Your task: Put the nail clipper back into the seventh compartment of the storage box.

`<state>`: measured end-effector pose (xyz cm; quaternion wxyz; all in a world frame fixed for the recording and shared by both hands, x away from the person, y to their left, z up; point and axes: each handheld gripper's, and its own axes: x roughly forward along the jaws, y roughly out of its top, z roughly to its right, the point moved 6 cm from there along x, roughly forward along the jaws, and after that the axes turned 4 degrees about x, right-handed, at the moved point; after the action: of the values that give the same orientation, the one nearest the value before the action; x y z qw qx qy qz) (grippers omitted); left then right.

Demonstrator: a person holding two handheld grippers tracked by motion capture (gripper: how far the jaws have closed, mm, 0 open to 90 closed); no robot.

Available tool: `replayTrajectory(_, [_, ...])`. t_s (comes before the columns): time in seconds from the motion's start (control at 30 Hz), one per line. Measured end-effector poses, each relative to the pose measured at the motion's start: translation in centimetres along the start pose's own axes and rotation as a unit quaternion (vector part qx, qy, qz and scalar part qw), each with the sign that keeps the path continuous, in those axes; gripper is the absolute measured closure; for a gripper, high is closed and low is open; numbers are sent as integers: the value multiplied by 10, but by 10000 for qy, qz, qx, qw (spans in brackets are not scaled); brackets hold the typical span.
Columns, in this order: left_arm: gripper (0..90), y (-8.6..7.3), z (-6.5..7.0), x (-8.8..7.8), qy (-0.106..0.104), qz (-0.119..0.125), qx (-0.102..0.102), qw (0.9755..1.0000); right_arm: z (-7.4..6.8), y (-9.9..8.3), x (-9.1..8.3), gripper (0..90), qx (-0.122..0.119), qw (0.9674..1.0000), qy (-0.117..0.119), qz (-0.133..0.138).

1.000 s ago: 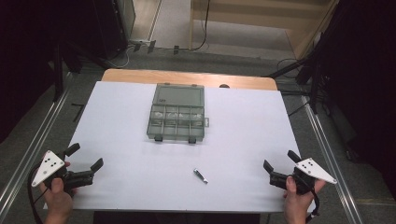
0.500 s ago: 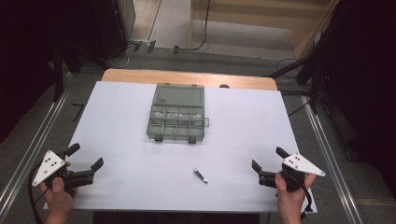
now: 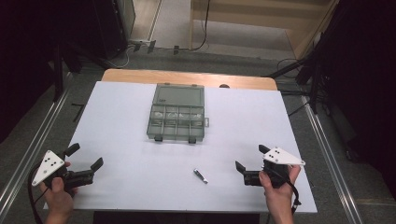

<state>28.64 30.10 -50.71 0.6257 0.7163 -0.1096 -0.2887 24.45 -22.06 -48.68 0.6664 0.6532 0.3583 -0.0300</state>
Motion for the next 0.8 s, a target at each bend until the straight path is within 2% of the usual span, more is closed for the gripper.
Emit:
replayTrajectory(0.33, [0, 0, 0, 0, -16, -1, -1, 10000, -20, 8, 12, 1, -231, 9993, 168, -230])
replayTrajectory(0.5, [0, 0, 0, 0, -17, -9, 5, 10000, -32, 12, 22, 1, -382, 9980, 254, -429])
replayTrajectory(0.8, [0, 0, 0, 0, -21, -9, 10, 10000, -43, 16, 34, 1, -541, 9960, 335, -625])
